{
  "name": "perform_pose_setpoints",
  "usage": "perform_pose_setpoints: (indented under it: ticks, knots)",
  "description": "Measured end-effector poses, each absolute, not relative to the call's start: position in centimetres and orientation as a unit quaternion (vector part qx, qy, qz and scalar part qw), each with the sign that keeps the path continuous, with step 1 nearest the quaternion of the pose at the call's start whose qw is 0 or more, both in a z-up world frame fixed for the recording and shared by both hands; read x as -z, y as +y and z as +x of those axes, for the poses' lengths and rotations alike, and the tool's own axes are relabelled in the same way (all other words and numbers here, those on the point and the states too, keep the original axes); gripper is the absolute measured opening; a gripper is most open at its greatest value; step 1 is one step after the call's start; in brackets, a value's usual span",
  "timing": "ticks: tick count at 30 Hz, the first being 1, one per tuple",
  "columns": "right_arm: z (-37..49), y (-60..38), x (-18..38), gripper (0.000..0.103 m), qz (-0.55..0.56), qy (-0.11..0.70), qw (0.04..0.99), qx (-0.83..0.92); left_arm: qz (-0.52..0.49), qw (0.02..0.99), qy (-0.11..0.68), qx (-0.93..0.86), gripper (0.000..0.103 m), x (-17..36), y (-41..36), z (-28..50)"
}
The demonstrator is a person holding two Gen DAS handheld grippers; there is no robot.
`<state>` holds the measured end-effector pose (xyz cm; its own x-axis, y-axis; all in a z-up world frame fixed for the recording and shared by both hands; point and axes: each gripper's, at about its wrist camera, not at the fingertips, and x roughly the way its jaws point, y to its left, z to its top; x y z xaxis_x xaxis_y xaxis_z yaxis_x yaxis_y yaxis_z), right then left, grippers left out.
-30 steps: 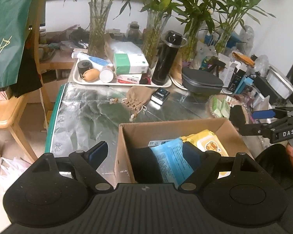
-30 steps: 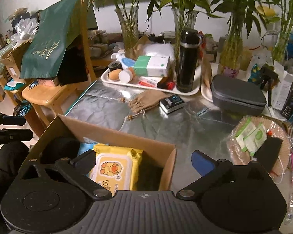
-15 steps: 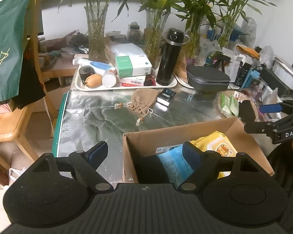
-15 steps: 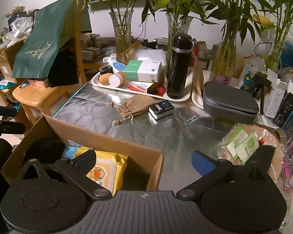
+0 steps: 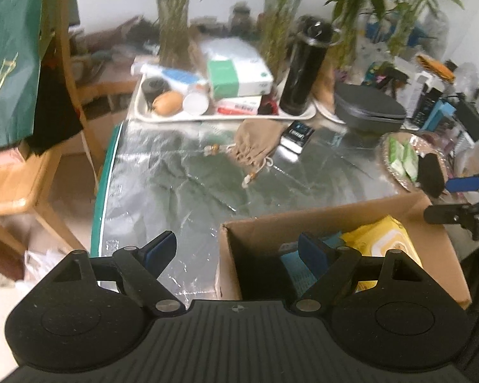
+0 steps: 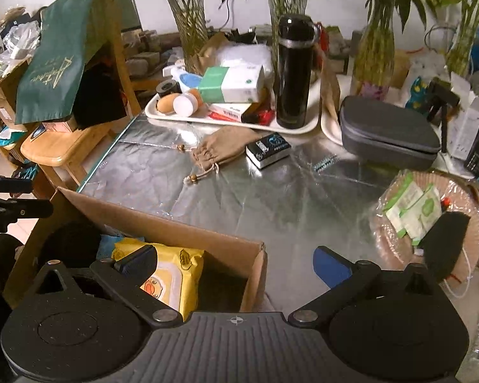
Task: Organize soft objects
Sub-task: 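Move the left gripper to the tan drawstring pouch on the foil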
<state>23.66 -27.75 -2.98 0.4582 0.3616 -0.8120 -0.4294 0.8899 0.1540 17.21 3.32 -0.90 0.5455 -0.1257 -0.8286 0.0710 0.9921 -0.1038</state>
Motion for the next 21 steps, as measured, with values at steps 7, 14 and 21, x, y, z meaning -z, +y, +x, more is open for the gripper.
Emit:
perform_pose_setpoints:
  ticks: [7,14,21]
  knots:
    - [26.4,-27.3,3.5,0.103,-0.025,0.496,0.835,-0.237,-0.068,0.854,0.515,0.043,0.084,1.8,4.3,20.4]
    - [29.9,-28.2,4.4,0.103,0.012,0.533,0.816,-0.224,-0.127,0.828,0.544,0.042,0.084,3.0,5.6,23.4]
    - [32.4,-29.0,6.7,0.103,0.041,0.567,0.793,-0.218,-0.182,0.797,0.574,0.056,0.084,4.7,6.7,25.7]
